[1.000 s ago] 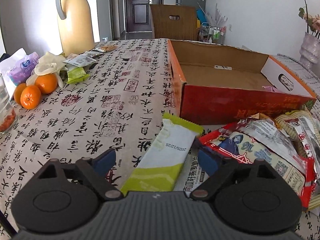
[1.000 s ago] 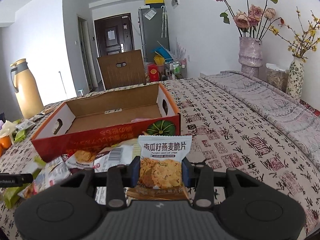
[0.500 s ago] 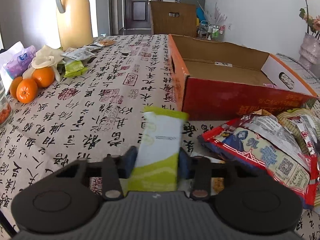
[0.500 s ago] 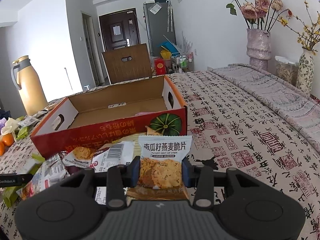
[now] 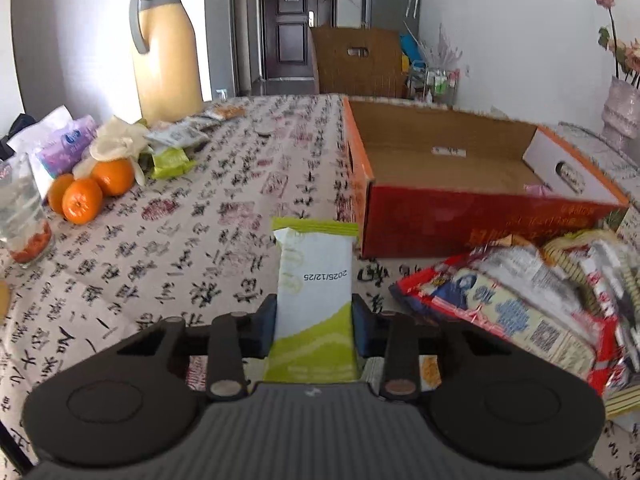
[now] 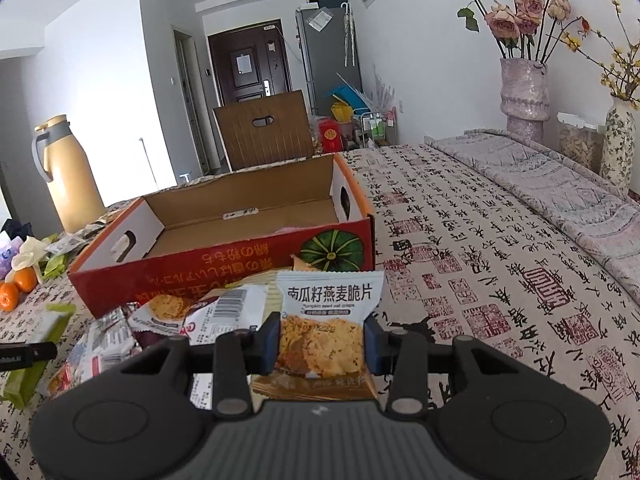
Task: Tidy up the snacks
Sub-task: 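Lower both packets into the cardboard box and open both tools, then move both tools back toward the remaining snack pile, then grasp the white printed packet with the right tool while the left tool grasps the blue-printed packet, then carry both packets into the cardboard box and open both tools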
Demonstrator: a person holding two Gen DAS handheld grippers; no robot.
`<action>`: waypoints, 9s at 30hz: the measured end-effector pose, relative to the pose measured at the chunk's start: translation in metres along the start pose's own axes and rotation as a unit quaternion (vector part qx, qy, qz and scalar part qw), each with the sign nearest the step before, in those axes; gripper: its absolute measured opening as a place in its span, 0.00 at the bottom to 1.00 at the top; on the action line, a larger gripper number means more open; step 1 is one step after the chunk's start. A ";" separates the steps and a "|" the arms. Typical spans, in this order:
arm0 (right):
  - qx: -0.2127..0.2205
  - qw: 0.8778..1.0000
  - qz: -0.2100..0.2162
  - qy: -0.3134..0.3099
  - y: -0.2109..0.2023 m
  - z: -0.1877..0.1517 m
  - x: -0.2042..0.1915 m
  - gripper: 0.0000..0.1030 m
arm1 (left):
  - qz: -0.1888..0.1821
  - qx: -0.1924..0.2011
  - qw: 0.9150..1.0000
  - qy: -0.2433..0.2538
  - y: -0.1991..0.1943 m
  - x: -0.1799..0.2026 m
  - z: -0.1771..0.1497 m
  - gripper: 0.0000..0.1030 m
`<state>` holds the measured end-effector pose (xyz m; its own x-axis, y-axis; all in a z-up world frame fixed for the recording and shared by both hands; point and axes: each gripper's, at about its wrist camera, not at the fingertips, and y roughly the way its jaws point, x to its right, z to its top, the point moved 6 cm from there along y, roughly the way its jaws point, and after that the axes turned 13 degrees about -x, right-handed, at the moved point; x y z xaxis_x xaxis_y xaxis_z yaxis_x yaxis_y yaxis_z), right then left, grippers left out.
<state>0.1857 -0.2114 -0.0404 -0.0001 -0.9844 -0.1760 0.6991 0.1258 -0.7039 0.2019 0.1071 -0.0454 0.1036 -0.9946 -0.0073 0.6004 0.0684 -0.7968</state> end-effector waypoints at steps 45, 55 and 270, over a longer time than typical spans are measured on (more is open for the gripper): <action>0.018 0.996 0.060 -0.065 0.096 0.129 -0.040 0.39 | -0.051 0.065 0.997 0.008 0.036 0.097 0.133 0.36; -0.013 0.996 0.060 -0.058 0.114 0.121 -0.033 0.54 | -0.057 0.064 0.996 0.001 0.039 0.092 0.129 0.82; 0.035 0.996 0.038 -0.066 0.105 0.134 -0.017 0.71 | -0.029 0.070 0.997 -0.008 0.049 0.105 0.124 0.91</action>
<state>0.3553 -0.1975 -0.0187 0.1451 -0.9806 -0.1321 0.7423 0.1962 -0.6407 0.3407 0.0155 -0.0106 0.0775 -0.9959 0.0464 0.7111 0.0226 -0.7027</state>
